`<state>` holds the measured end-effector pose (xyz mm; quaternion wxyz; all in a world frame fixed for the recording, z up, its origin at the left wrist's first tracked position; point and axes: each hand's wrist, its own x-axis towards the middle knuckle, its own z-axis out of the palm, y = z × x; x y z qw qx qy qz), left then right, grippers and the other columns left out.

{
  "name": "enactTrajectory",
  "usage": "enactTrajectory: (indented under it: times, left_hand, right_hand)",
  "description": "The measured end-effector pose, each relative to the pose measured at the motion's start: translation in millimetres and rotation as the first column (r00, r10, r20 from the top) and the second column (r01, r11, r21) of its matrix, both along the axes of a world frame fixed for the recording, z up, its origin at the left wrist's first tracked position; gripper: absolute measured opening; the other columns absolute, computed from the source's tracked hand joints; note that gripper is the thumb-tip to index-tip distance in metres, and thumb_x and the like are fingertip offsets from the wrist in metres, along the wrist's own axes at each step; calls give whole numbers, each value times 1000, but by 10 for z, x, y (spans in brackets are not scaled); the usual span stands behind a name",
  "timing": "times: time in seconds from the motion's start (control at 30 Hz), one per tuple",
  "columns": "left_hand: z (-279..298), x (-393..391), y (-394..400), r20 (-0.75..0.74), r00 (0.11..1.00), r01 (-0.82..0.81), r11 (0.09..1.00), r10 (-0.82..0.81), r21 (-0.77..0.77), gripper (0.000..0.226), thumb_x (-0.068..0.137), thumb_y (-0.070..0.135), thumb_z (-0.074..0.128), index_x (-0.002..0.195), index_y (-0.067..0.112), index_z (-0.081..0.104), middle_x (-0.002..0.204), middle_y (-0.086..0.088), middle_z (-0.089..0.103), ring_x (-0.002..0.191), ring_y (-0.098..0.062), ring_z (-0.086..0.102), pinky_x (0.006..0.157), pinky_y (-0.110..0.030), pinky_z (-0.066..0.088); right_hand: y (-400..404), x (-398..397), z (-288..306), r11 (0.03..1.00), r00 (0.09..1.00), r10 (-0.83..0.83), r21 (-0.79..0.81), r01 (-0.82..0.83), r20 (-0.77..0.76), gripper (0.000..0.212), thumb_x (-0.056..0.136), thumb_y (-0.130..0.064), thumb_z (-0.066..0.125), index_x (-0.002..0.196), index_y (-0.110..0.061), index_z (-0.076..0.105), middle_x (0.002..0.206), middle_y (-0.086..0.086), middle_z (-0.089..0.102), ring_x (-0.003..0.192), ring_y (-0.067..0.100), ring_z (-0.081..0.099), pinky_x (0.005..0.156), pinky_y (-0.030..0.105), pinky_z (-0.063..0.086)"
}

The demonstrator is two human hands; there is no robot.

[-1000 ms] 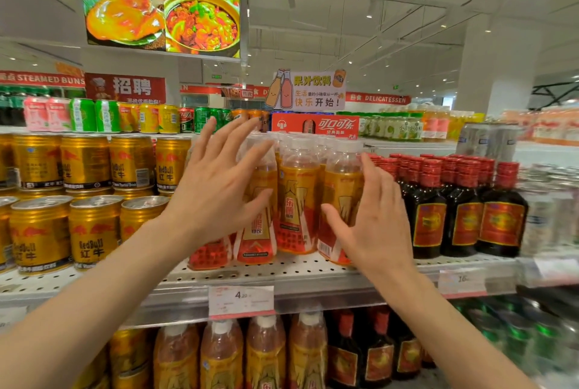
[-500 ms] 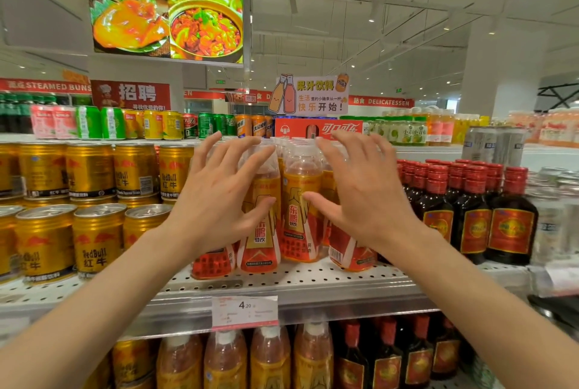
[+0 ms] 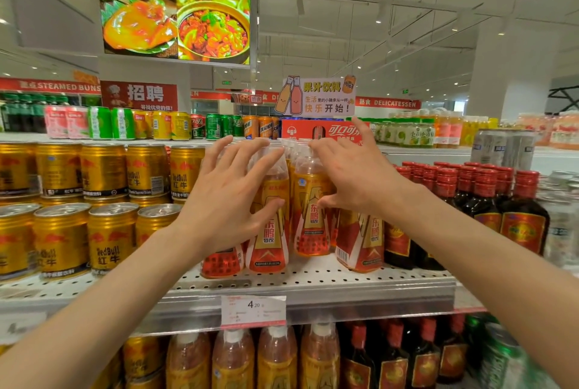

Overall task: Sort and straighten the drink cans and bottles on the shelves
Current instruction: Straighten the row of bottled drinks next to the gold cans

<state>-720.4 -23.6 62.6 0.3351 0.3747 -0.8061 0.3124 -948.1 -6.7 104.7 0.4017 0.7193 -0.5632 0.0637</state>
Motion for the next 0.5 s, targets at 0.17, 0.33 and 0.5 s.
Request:
enactTrajectory:
  times: [0.17, 0.33, 0.5]
  left_hand:
    - [-3, -2, -15, 2, 1000, -16, 1000, 16, 0, 76, 89, 66, 45, 154, 30, 26, 157, -1, 33, 146, -22, 27, 124, -46, 5]
    - [-9, 0, -14, 14, 1000, -27, 1000, 27, 2, 76, 90, 66, 44, 154, 30, 26, 157, -2, 32, 146, -23, 27, 124, -48, 7]
    - [-4, 8, -6, 23, 999, -37, 999, 37, -3, 75, 91, 66, 41, 154, 30, 25, 158, -2, 32, 147, -23, 27, 124, -46, 3]
  right_hand:
    - [18, 25, -23, 997, 994, -71, -41, 68, -79, 109, 80, -72, 63, 159, -16, 13, 162, 3, 35, 145, 24, 39, 121, 64, -5]
    - [-35, 112, -61, 988, 985, -138, -79, 130, -107, 109, 83, -68, 62, 161, -13, 9, 165, 7, 28, 145, 27, 40, 120, 66, -4]
    - [-33, 104, -97, 991, 992, -102, -91, 95, -80, 106, 84, -68, 61, 160, -14, 11, 166, 8, 27, 147, 28, 35, 121, 64, -3]
